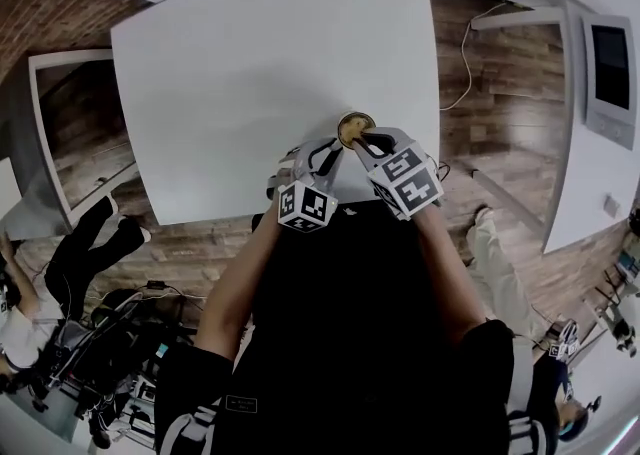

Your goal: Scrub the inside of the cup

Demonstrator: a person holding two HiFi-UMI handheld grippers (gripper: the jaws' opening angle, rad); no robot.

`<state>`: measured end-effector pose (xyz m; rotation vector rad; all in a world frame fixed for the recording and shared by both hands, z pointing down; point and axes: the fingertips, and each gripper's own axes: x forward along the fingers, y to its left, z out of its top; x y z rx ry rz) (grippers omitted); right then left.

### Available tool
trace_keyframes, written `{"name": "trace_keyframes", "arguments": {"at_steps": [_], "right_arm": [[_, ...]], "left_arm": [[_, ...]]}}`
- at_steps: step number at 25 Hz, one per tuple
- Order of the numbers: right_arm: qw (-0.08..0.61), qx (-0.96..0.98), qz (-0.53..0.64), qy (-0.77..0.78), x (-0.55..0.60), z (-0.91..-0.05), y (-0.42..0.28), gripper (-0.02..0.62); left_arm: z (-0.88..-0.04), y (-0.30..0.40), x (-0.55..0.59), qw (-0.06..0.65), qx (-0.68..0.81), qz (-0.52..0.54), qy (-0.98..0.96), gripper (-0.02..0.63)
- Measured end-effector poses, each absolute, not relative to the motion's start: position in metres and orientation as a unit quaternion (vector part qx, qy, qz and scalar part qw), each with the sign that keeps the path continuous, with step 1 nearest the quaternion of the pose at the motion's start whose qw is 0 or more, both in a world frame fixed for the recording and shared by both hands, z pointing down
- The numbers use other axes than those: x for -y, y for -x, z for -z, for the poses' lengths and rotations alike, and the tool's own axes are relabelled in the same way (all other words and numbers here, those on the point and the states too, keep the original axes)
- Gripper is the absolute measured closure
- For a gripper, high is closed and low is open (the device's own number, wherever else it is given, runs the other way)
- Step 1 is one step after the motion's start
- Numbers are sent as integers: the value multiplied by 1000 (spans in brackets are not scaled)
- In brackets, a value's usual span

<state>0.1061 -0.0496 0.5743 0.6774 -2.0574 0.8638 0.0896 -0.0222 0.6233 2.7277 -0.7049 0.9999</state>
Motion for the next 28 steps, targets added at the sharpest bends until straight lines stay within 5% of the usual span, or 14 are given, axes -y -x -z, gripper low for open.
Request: {"name": "trace_keyframes", "arguments": {"at_steps": [9, 19, 28], "right_arm": [[501, 785, -289, -221, 54, -609, -93, 561], [457, 817, -220, -273, 66, -567, -99, 561], [535, 790, -180, -240, 67, -604, -91, 561]], "left_arm": [[-626, -91, 18, 75, 226, -335, -912, 532], [-626, -89, 21, 81, 228, -331, -912, 533], [-625, -90, 24, 80, 231, -331, -911, 532]]}}
